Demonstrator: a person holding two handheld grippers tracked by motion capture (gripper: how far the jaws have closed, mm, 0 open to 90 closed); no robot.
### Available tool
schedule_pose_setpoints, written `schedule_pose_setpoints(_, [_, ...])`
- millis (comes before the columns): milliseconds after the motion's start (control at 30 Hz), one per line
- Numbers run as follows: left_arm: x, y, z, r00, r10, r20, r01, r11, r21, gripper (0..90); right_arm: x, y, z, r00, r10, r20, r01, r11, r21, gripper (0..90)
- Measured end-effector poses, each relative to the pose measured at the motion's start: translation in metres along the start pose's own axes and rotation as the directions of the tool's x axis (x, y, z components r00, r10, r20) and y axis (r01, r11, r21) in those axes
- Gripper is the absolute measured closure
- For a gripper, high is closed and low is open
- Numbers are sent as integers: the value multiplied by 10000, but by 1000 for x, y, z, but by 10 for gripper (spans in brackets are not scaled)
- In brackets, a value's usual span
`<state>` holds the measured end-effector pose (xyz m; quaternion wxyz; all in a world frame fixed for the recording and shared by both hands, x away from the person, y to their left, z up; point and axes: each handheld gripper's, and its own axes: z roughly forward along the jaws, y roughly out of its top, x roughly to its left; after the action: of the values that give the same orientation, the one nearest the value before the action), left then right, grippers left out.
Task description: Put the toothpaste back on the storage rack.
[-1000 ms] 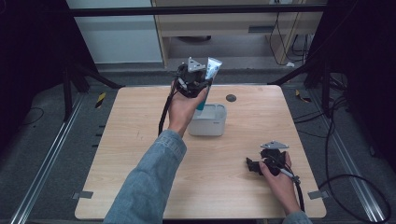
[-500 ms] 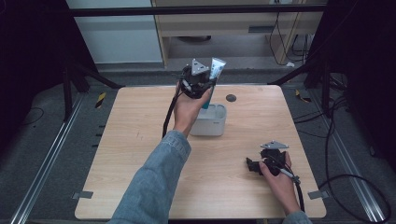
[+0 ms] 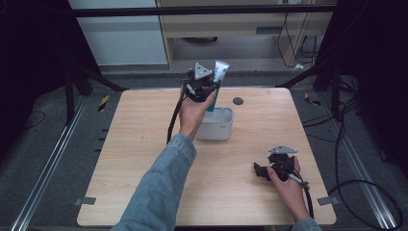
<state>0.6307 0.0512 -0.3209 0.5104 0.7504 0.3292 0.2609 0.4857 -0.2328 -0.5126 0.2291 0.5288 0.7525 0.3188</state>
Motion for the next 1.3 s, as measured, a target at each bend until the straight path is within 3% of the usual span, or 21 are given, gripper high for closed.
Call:
schedule_pose_setpoints(733, [-1,-14,5,9999,-80,122,83,9998,-188,778,0,0,0,10000,45,-22,-45,10000,20,4])
schedule_pose_setpoints(967, [-5,-21,9,9998,131,120,-131,9999,1,778,0,0,0,10000,71,-37,-71,10000,4,4])
schedule_pose_setpoints(1300, [-7,-33,14,9996,53,260,-57,9999,150,777,0,0,0,10000,83,-44,-83,10000,-3,4])
